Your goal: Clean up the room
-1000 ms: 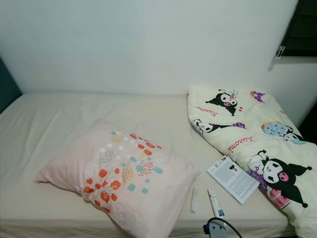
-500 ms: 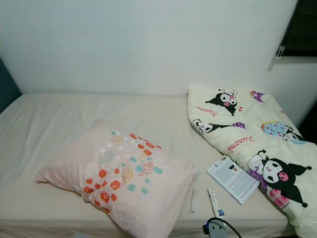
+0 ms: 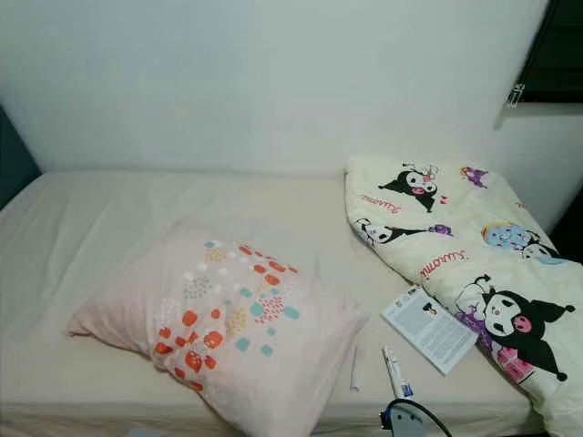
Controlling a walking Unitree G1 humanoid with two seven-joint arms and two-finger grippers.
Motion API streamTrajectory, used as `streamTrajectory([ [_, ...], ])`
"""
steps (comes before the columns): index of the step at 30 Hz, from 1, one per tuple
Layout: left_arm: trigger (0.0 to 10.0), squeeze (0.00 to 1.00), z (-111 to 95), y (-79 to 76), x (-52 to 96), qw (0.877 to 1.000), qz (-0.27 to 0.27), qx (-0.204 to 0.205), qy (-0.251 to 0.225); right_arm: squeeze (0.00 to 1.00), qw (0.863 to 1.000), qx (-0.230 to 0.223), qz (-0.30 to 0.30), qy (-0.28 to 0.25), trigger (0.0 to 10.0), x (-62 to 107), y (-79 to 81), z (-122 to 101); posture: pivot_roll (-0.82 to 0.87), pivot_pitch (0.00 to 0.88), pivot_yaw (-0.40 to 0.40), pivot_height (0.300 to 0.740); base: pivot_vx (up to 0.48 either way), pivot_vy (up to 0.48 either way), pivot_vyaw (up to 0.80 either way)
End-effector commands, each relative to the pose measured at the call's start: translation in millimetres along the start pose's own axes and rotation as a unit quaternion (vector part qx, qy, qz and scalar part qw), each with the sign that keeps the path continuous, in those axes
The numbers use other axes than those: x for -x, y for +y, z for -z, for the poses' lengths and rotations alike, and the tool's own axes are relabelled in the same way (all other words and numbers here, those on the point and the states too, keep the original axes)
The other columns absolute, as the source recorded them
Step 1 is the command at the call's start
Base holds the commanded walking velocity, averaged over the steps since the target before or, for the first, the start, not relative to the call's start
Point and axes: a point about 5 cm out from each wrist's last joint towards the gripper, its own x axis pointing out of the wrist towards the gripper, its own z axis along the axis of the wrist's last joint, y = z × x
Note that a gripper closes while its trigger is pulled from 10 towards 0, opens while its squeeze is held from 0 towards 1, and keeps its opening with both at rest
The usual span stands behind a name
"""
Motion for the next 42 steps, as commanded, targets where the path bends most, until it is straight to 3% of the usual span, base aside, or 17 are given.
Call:
streamTrajectory([
  [1, 10.0, 0.0, -2, 10.5, -0.6, 1.0, -0.02, 0.015, -0.005, 0.0, 1.0, -0.008, 0.009, -0.012, 10.0, -0.2, -3.0, -5, -0.07, 0.0, -0.05, 0.74, 0.0, 0.0, 0.0],
  [6, 10.0, 0.0, -12, 20.5, -1.2, 0.997, -0.048, 0.051, -0.023, 0.0, 0.999, -0.02, 0.022, -0.027, 10.0, -0.4, -7.3, -14, -0.07, 0.0, -0.052, 0.74, 0.0, 0.0, 0.0],
  [8, 10.0, 0.0, -34, 37.3, -0.8, 0.992, -0.097, 0.054, -0.057, 0.0, 0.996, -0.045, 0.037, -0.061, 10.0, -0.5, -13.3, -34, -0.07, 0.0, -0.05, 0.74, 0.0, 0.0, 0.0],
  [10, 10.0, 0.0, -44, 44.4, 0.0, 0.988, -0.119, 0.065, -0.074, 0.0, 0.994, -0.06, 0.041, -0.08, 10.0, -0.2, -16.1, -45, -0.07, 0.0, -0.049, 0.74, 0.0, 0.0, 0.0],
  [13, 10.0, 0.0, -51, 48.9, 0.7, 0.985, -0.132, 0.073, -0.083, 0.0, 0.992, -0.07, 0.043, -0.093, 10.0, 0.2, -17.9, -53, -0.07, 0.0, -0.049, 0.74, 0.0, 0.0, 0.0],
  [17, 10.0, 0.0, -81, 62.3, 4.9, 0.972, -0.152, 0.122, -0.134, 0.0, 0.982, -0.091, 0.033, -0.159, 10.0, 4.2, -20.4, -94, -0.07, 0.0, -0.049, 0.74, 0.0, 0.0, 0.0],
  [18, 10.0, 0.0, -95, 64.5, 7.2, 0.966, -0.146, 0.14, -0.159, 0.0, 0.977, -0.102, 0.02, -0.188, 10.0, 6.8, -18.8, -111, -0.07, 0.0, -0.049, 0.74, 0.0, 0.0, 0.0],
  [23, 10.0, 0.0, -115, 66.8, 11.1, 0.958, -0.131, 0.165, -0.194, 0.0, 0.968, -0.112, 0.003, -0.224, 10.0, 11.2, -15.9, -133, -0.07, 0.0, -0.051, 0.74, 0.0, 0.0, 0.0],
  [24, 10.0, 0.0, -127, 68.3, 14.0, 0.951, -0.114, 0.191, -0.217, 0.0, 0.963, -0.114, -0.004, -0.244, 10.0, 14.5, -15.8, -146, -0.07, 0.0, -0.051, 0.74, 0.0, 0.0, 0.0],
  [27, 10.0, 0.0, -137, 69.7, 16.8, 0.944, -0.102, 0.209, -0.235, 0.0, 0.958, -0.117, -0.006, -0.26, 10.0, 17.6, -16.8, -156, -0.07, 0.0, -0.051, 0.74, 0.0, 0.0, 0.0],
  [29, 10.0, 0.0, -156, 72.2, 22.5, 0.933, -0.077, 0.229, -0.268, 0.0, 0.953, -0.112, -0.008, -0.282, 10.0, 23.9, -19.4, -176, -0.08, 0.0, -0.051, 0.74, 0.0, 0.0, 0.0],
  [36, 10.0, 0.0, -177, 75.1, 30.6, 0.91, -0.038, 0.274, -0.31, 0.0, 0.939, -0.113, -0.017, -0.324, 10.0, 35.3, -22.0, -204, -0.08, 0.0, -0.052, 0.715, 0.0, 0.0, 0.0],
  [38, 10.0, 0.0, -177, 75.1, 30.6, 0.91, -0.038, 0.274, -0.31, 0.0, 0.939, -0.113, -0.017, -0.324, 10.0, 35.3, -22.0, -204, -0.08, 0.0, -0.052, 0.715, 0.0, 0.0, 0.0],
  [39, 10.0, 0.0, -185, 72.6, 33.6, 0.902, -0.015, 0.283, -0.326, 0.0, 0.932, -0.107, -0.026, -0.344, 10.0, 41.0, -20.0, -217, -0.08, 0.0, -0.052, 0.705, 0.0, 0.0, 0.0],
  [42, 10.0, 0.0, -193, 69.9, 36.9, 0.894, 0.005, 0.288, -0.342, 0.0, 0.926, -0.102, -0.035, -0.363, 10.0, 46.7, -16.6, -229, -0.08, 0.0, -0.056, 0.69, 0.0, 0.0, 0.0],
])
